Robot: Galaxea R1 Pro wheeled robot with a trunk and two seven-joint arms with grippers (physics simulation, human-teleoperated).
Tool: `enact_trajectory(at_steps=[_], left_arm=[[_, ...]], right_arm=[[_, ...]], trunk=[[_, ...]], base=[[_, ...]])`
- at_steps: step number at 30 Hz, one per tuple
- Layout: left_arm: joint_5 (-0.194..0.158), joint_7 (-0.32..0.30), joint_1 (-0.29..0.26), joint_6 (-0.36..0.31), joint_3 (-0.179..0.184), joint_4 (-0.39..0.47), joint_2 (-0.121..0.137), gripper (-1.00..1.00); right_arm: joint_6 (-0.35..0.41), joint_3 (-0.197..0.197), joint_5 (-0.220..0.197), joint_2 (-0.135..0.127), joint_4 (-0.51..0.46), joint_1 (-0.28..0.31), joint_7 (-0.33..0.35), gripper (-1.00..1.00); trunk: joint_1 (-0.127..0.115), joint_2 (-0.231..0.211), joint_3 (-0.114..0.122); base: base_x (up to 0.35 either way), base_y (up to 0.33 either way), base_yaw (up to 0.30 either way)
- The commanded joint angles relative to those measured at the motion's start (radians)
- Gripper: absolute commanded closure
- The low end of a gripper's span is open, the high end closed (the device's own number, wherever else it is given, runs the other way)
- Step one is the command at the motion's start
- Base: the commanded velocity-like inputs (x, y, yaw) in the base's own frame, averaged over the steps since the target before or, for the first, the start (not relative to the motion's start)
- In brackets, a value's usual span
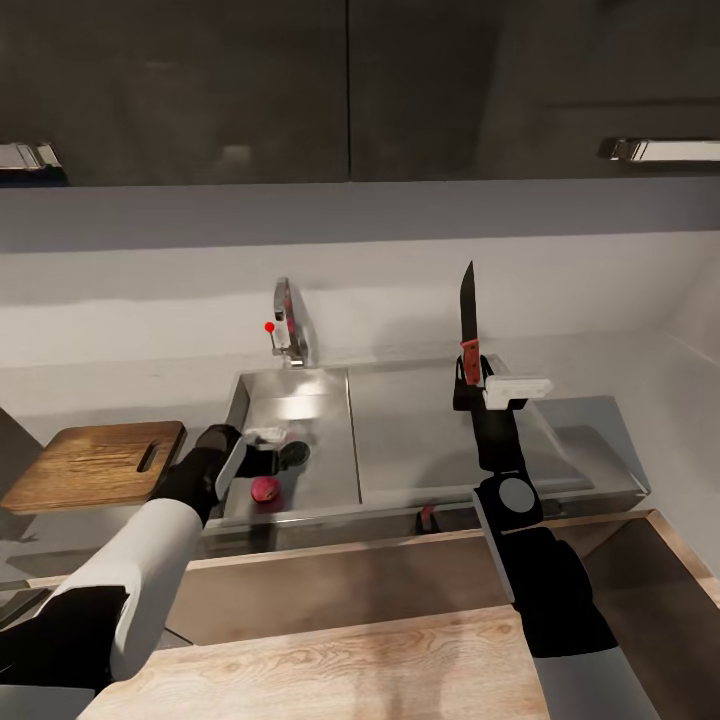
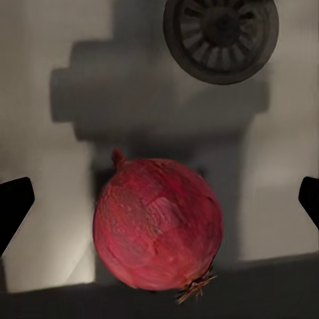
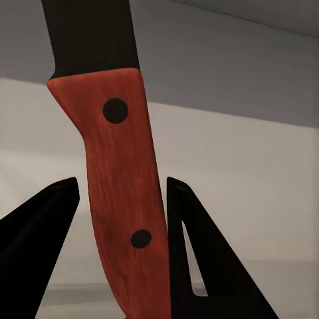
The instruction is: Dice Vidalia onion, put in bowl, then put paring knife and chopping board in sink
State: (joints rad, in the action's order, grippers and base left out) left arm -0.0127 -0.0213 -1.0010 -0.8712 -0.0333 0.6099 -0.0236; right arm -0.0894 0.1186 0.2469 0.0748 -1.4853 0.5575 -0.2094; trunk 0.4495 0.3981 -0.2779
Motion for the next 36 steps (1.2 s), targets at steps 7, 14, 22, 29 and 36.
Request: enact_trajectory(at_steps=[7,14,22,29,36], left_arm=[[-0.001,0.02,-0.001,-0.005,-0.003,-0.019,0.001,-1.0],[-0.001,0.046,-0.001,-0.005,-0.003,-0.031,-0.003,-1.0],[-0.001,0.047,-0.001,-0.005,-0.003,-0.042,-0.003,-1.0],[-0.001,0.047,-0.001,-0.005,-0.003,-0.054,-0.005,-1.0],[-0.001,0.047,-0.001,-0.005,-0.002,-0.058,-0.006,-1.0]], right_arm=[[0.0,0.001,0.009,0.0,0.0,0.001,-0.008,1.0],[0.0,0.0,0.009,0.0,0.0,0.001,-0.008,1.0],[0.0,0.001,0.009,0.0,0.0,0.001,-0.007,1.0],[0.0,0.001,0.009,0.0,0.0,0.001,-0.008,1.0],[0.0,0.001,0.009,0.0,0.0,0.0,-0.008,1.0]], trunk=[[0.001,0.002,-0.002],[0.001,0.002,-0.002],[0.001,0.002,-0.002],[0.001,0.002,-0.002],[0.001,0.002,-0.002]], base=[[0.0,0.0,0.0],[0.0,0.0,0.0],[0.0,0.0,0.0],[0.0,0.0,0.0],[0.0,0.0,0.0]])
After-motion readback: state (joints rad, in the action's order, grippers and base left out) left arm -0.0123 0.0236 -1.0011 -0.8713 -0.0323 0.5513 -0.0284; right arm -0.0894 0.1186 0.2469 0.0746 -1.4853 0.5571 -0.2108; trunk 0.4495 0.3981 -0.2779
